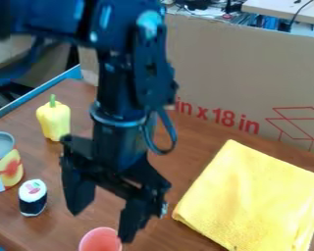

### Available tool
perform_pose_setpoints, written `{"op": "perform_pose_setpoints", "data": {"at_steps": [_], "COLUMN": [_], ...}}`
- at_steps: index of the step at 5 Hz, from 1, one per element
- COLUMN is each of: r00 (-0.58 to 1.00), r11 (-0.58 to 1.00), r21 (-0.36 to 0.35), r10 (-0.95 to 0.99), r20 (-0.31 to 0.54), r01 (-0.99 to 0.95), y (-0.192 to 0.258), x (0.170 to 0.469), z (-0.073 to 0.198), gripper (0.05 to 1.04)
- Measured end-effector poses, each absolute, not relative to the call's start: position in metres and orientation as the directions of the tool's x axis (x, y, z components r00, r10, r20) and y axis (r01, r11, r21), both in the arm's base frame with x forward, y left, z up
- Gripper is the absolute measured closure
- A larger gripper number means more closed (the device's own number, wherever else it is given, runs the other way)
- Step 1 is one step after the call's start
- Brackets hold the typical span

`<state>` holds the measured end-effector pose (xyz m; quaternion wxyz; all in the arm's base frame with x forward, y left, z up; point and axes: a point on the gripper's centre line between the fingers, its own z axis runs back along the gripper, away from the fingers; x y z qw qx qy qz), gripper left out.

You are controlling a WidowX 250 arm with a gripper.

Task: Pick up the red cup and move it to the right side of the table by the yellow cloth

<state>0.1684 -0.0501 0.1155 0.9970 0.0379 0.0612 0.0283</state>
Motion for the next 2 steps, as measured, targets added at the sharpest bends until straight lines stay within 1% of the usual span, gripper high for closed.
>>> {"op": "perform_pose_setpoints", "data": {"at_steps": [1, 2], "r00": [0.984, 0.982], "r11": [0.994, 0.992], "r21": [0.110, 0.126], "r10": [0.044, 0.044], "r20": [-0.173, -0.184], "r01": [-0.025, -0.021], "y": [-0.057, -0.055], "x": [0.167, 0.166], "z": [0.097, 0.085], "gripper": [0.083, 0.083]}}
